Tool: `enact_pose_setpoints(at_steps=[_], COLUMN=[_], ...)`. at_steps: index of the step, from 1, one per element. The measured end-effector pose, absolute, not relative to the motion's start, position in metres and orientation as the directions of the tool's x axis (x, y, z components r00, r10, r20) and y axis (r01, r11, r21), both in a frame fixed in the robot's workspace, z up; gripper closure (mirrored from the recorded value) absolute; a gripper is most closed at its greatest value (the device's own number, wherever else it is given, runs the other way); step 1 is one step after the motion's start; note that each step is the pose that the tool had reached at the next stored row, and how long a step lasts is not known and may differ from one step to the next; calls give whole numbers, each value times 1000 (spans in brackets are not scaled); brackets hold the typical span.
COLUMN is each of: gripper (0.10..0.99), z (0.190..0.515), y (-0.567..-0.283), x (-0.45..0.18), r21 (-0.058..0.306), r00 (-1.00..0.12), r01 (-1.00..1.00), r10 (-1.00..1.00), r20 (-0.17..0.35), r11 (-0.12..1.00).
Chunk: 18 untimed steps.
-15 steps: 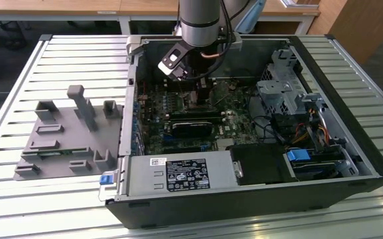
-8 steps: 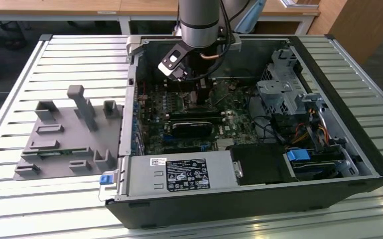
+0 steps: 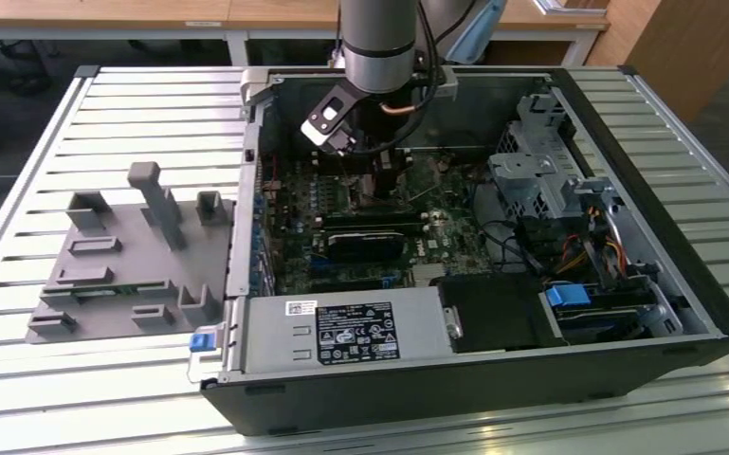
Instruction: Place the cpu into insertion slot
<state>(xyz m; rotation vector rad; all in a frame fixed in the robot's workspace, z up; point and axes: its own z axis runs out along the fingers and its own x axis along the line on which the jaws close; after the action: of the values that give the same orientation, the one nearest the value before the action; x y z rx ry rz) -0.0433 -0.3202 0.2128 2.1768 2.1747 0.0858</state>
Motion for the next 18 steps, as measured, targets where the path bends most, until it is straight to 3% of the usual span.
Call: enact_pose_setpoints(at_steps=[18], gripper=[553], z=[200], y=[-318], x=[-45], r21=[84], r00=[9], r01=[996], r10=[1000], r20=[-7], r11=[-9])
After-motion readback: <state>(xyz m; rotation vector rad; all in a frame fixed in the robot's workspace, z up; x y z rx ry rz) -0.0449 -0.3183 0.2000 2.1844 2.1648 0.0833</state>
